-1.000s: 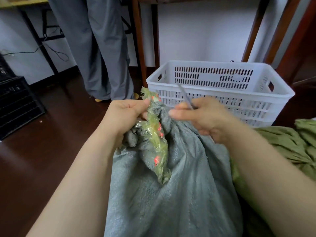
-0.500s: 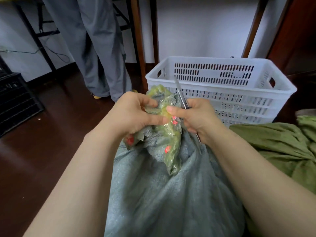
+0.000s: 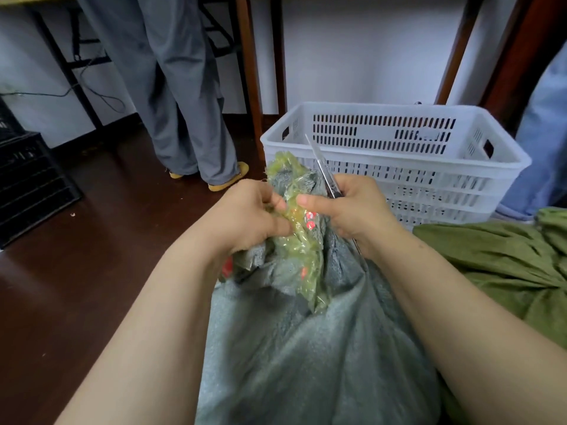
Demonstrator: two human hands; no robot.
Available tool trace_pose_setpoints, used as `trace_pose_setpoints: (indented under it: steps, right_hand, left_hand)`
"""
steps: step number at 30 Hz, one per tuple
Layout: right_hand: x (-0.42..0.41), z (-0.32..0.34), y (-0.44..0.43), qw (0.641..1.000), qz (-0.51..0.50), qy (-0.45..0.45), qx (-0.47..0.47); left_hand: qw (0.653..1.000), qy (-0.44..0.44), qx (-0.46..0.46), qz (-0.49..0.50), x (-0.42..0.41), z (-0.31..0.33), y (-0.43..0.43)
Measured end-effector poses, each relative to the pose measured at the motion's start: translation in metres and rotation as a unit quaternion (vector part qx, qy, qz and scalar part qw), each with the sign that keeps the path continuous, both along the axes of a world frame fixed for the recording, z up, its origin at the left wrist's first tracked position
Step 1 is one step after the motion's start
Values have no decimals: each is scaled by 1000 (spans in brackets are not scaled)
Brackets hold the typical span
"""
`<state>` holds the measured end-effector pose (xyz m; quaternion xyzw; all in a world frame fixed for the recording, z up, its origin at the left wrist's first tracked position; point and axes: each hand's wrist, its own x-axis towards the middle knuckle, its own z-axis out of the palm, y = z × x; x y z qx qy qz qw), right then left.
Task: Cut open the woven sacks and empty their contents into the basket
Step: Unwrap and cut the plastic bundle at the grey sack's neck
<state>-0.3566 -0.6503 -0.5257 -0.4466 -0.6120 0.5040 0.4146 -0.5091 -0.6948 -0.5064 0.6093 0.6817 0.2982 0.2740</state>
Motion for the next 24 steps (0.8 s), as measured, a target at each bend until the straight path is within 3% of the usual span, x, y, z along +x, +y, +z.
trace_pose_setpoints:
  steps: [7, 9, 13, 16, 19, 24]
  right_hand:
    - [-6, -5, 4, 997, -3, -71, -40]
    - [-3, 1, 2, 991, 16, -112, -71]
    - [12, 19, 1, 992, 32, -74, -100]
    - [22, 36, -3, 980, 61, -178, -65]
    - [23, 43, -9, 942, 141, -304, -30]
    - [23, 54, -14, 917, 127, -376, 30]
  left_hand:
    - [992, -118, -39, -24, -3, -13, 2]
    - [987, -157, -30, 10, -4, -15, 2]
    - [960, -246, 8, 136, -4, -19, 4]
    - [949, -271, 11, 163, -4, -22, 6]
    - [948, -274, 28, 162, -2, -23, 9]
    - [940, -290, 19, 180, -9, -22, 9]
